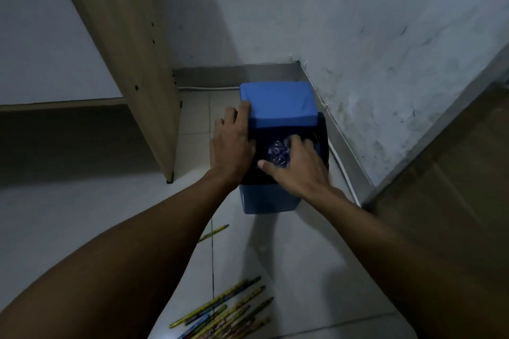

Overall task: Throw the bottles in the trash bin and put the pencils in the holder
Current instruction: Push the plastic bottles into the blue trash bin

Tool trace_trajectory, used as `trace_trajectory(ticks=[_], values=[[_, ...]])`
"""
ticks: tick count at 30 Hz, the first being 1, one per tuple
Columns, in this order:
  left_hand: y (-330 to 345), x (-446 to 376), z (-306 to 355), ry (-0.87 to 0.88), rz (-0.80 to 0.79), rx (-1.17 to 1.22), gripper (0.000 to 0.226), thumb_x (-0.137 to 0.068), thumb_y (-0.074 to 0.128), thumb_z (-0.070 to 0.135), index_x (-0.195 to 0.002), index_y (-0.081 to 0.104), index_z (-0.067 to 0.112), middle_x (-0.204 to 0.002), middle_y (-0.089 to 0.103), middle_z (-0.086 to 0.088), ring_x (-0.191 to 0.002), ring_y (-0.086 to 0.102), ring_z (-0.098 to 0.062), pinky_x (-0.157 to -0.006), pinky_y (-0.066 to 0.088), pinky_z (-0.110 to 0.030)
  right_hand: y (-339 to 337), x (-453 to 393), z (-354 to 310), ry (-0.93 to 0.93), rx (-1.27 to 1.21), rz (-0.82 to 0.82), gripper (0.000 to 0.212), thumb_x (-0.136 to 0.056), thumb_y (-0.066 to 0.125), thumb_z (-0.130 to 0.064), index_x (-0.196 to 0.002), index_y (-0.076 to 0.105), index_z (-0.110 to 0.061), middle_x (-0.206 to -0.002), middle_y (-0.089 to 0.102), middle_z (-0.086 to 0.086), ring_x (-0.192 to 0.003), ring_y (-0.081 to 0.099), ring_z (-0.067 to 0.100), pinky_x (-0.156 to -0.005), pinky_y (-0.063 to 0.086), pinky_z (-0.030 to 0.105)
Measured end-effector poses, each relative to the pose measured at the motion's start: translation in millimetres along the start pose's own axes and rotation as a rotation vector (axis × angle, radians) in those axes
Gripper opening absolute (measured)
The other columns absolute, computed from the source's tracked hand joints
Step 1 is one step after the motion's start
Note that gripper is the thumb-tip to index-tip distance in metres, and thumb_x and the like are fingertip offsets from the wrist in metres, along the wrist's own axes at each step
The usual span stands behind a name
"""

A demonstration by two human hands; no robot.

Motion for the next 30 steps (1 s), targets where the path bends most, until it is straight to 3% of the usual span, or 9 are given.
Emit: trace_trajectory(ticks=[3, 8, 11, 13, 19, 25, 30], values=[[1, 0, -1, 0.000, 0.004, -0.004, 0.067, -0.078, 0.066, 0.014, -0.137, 0.036, 0.016, -0.123, 0.052, -0.013, -0.102, 0.053, -0.028, -0.079, 0.053, -0.041, 7, -5, 0, 0.037, 0.053, 0.021, 0.071, -0.068, 0.064, -0.067, -0.116, 0.049, -0.016, -0.124, 0.038, 0.013, -0.110, 0.050, 0.038, -0.095, 0.045, 0.047], [2, 0, -3, -0.003, 0.005, 0.008, 0.067, -0.078, 0.066, 0.015, -0.137, 0.036, 0.016, -0.124, 0.051, -0.012, -0.105, 0.052, -0.027, -0.081, 0.053, -0.042, 5, -8, -3, 0.019, 0.003, 0.041, 0.048, -0.080, 0.067, -0.040, -0.116, 0.053, -0.011, -0.122, 0.052, 0.019, -0.113, 0.052, 0.039, -0.098, 0.045, 0.049], [1, 1, -3, -0.002, 0.003, 0.011, 0.068, -0.078, 0.067, 0.016, -0.138, 0.035, 0.016, -0.126, 0.051, -0.012, -0.107, 0.051, -0.027, -0.084, 0.052, -0.041, -5, -2, -3, -0.036, -0.099, 0.102, 0.043, -0.078, 0.070, -0.027, -0.114, 0.055, -0.010, -0.114, 0.061, 0.015, -0.103, 0.060, 0.030, -0.088, 0.052, 0.037], [1, 1, -3, -0.001, -0.016, 0.023, 0.069, -0.079, 0.067, 0.017, -0.139, 0.035, 0.016, -0.128, 0.050, -0.012, -0.109, 0.051, -0.027, -0.086, 0.052, -0.041, -15, 4, -2, -0.076, -0.115, 0.180, 0.043, -0.078, 0.069, -0.022, -0.118, 0.057, -0.011, -0.113, 0.061, 0.012, -0.100, 0.060, 0.026, -0.081, 0.047, 0.028], [-3, 3, -7, 0.044, -0.110, 0.067, 0.069, -0.079, 0.065, 0.024, -0.141, 0.034, 0.015, -0.133, 0.045, -0.013, -0.112, 0.048, -0.028, -0.087, 0.050, -0.040, -50, 21, 9, -0.211, 0.004, 0.439, 0.042, -0.075, 0.067, -0.021, -0.115, 0.057, -0.014, -0.114, 0.052, 0.009, -0.109, 0.047, 0.025, -0.077, 0.052, 0.039], [-9, -7, -4, 0.041, -0.178, 0.111, 0.056, -0.089, 0.059, 0.037, -0.136, 0.037, 0.016, -0.128, 0.044, -0.016, -0.109, 0.048, -0.030, -0.082, 0.048, -0.038, -41, 18, 37, -0.021, -0.100, 0.299, 0.070, -0.077, 0.069, -0.029, -0.138, 0.035, -0.024, -0.136, 0.038, 0.010, -0.124, 0.040, 0.027, -0.085, 0.044, 0.034], [-10, -18, 2, 0.075, -0.259, -0.065, 0.069, -0.085, 0.065, 0.036, -0.143, 0.031, 0.021, -0.125, 0.043, -0.020, -0.107, 0.050, -0.033, -0.088, 0.046, -0.043, -31, 23, 37, -0.013, -0.103, 0.188, 0.073, -0.082, 0.067, -0.027, -0.143, 0.028, -0.028, -0.140, 0.032, 0.010, -0.126, 0.041, 0.030, -0.095, 0.049, 0.046]])
Point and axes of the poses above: each hand's wrist, its own x-axis away from the middle knuckle, its own y-axis out of the palm, z = x × y, the point moved 6 cm from there along -x, towards the middle knuckle
